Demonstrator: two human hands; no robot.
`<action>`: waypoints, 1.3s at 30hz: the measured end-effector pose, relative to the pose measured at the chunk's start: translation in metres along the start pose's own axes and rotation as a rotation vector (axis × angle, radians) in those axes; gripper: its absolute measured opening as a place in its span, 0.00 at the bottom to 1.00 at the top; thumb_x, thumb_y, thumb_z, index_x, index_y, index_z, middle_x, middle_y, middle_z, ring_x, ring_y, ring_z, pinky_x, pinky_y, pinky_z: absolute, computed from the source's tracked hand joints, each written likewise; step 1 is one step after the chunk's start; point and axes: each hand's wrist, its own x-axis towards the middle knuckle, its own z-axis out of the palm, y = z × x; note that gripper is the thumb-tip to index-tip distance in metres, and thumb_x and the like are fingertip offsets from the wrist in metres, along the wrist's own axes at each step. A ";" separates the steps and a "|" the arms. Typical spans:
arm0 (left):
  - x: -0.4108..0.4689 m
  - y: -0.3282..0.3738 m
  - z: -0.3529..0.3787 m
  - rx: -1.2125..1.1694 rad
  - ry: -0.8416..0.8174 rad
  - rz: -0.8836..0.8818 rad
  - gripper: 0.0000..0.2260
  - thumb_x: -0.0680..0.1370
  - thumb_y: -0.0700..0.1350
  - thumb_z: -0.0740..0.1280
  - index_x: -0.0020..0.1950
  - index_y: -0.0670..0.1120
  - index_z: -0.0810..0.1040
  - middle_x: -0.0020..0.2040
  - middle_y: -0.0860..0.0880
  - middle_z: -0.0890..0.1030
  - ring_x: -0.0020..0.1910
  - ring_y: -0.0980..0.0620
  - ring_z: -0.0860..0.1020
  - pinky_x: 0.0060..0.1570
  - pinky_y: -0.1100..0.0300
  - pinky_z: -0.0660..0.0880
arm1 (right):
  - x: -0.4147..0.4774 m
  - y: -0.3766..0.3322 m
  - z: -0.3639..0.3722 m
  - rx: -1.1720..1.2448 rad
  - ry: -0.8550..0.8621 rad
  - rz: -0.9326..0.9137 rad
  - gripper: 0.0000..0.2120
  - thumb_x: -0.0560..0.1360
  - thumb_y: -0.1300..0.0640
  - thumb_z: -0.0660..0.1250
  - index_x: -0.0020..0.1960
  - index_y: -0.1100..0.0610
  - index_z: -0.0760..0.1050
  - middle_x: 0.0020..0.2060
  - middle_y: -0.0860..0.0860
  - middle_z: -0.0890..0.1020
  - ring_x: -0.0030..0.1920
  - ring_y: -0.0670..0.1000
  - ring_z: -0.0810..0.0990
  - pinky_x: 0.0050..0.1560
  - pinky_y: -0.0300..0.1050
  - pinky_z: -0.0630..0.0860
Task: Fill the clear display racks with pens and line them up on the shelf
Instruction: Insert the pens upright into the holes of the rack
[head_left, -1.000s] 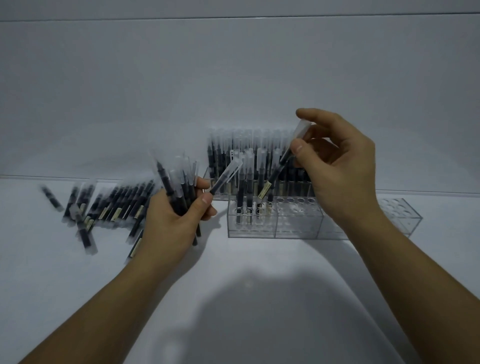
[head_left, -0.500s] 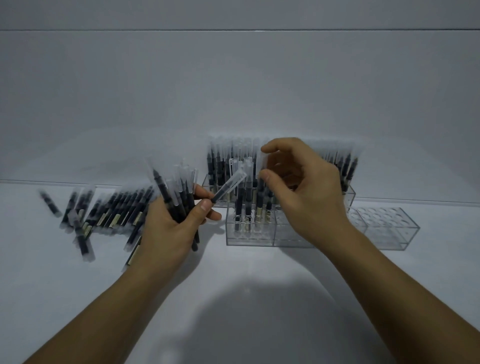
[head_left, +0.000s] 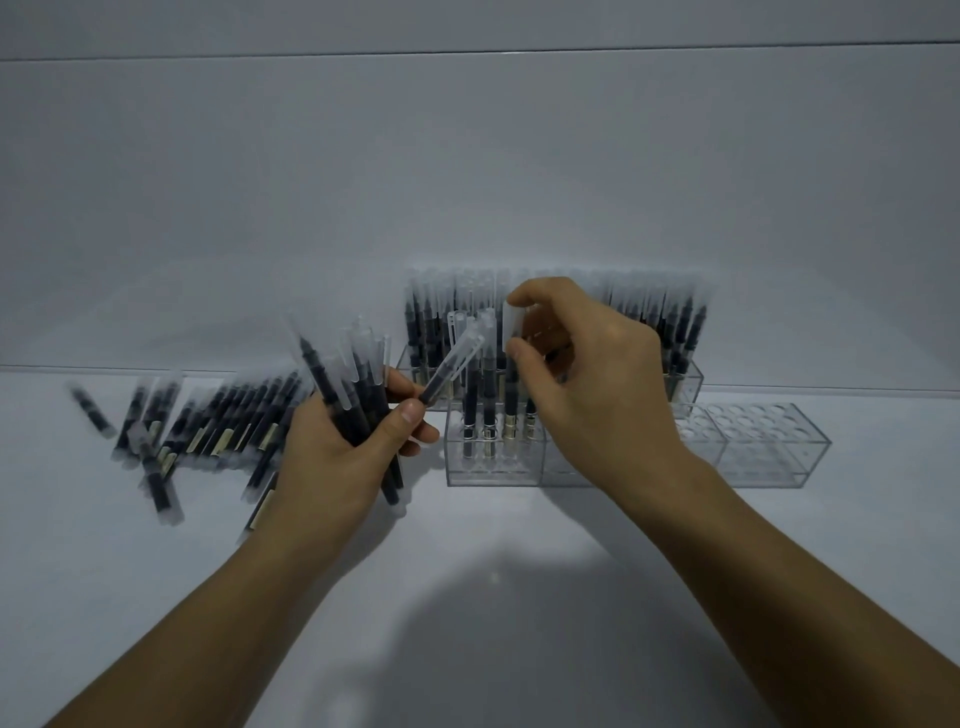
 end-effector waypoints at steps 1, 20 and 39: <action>0.000 0.000 0.000 0.006 -0.005 -0.001 0.08 0.74 0.47 0.69 0.50 0.47 0.80 0.42 0.45 0.85 0.41 0.50 0.85 0.42 0.61 0.80 | -0.001 0.000 0.000 -0.012 -0.008 0.010 0.12 0.76 0.63 0.73 0.59 0.56 0.79 0.41 0.48 0.82 0.40 0.46 0.80 0.44 0.43 0.80; -0.004 0.007 0.004 -0.041 -0.096 0.027 0.07 0.75 0.43 0.68 0.52 0.44 0.79 0.43 0.44 0.85 0.42 0.47 0.86 0.46 0.58 0.82 | -0.015 -0.018 0.005 0.556 -0.161 0.243 0.17 0.75 0.64 0.76 0.60 0.54 0.77 0.41 0.49 0.84 0.41 0.49 0.84 0.40 0.35 0.77; -0.005 0.005 0.000 0.033 -0.066 0.018 0.11 0.76 0.49 0.66 0.56 0.57 0.83 0.31 0.52 0.76 0.31 0.53 0.76 0.31 0.64 0.75 | 0.008 0.012 -0.025 0.644 0.178 0.325 0.16 0.78 0.63 0.72 0.59 0.53 0.69 0.40 0.56 0.80 0.38 0.65 0.83 0.39 0.55 0.84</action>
